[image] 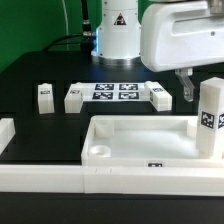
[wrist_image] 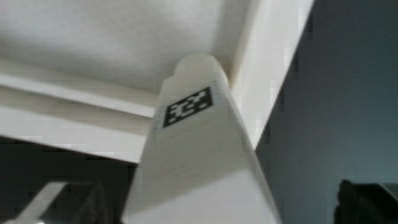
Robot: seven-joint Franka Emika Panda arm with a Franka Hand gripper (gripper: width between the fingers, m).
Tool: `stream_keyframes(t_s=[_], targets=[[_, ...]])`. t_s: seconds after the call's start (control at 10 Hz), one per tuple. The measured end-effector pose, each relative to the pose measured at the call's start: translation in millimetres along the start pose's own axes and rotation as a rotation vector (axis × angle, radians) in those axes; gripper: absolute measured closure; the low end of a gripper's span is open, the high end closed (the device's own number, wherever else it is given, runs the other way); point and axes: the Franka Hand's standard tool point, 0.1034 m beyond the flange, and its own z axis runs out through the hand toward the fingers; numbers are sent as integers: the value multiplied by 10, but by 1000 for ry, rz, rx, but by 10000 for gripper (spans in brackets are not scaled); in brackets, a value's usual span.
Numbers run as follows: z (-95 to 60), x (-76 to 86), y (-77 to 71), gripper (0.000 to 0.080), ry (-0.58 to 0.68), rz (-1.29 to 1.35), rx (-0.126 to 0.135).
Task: Assemble desk
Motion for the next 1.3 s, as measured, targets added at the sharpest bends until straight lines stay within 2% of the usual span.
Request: stream_keyframes(t_s=[0.4,0.6,0.7,0.8,1.1,1.3], targets=[[9,-9,2,151,-4,-172,-6],[28,-18,3,414,-7,-171,-5],[28,-18,3,414,-7,-171,-5],[28,-18,3,511,-7,-170,-5],[29,-18,1,511,-7,-110,-5],[32,-25,25,511,-5,107,3]])
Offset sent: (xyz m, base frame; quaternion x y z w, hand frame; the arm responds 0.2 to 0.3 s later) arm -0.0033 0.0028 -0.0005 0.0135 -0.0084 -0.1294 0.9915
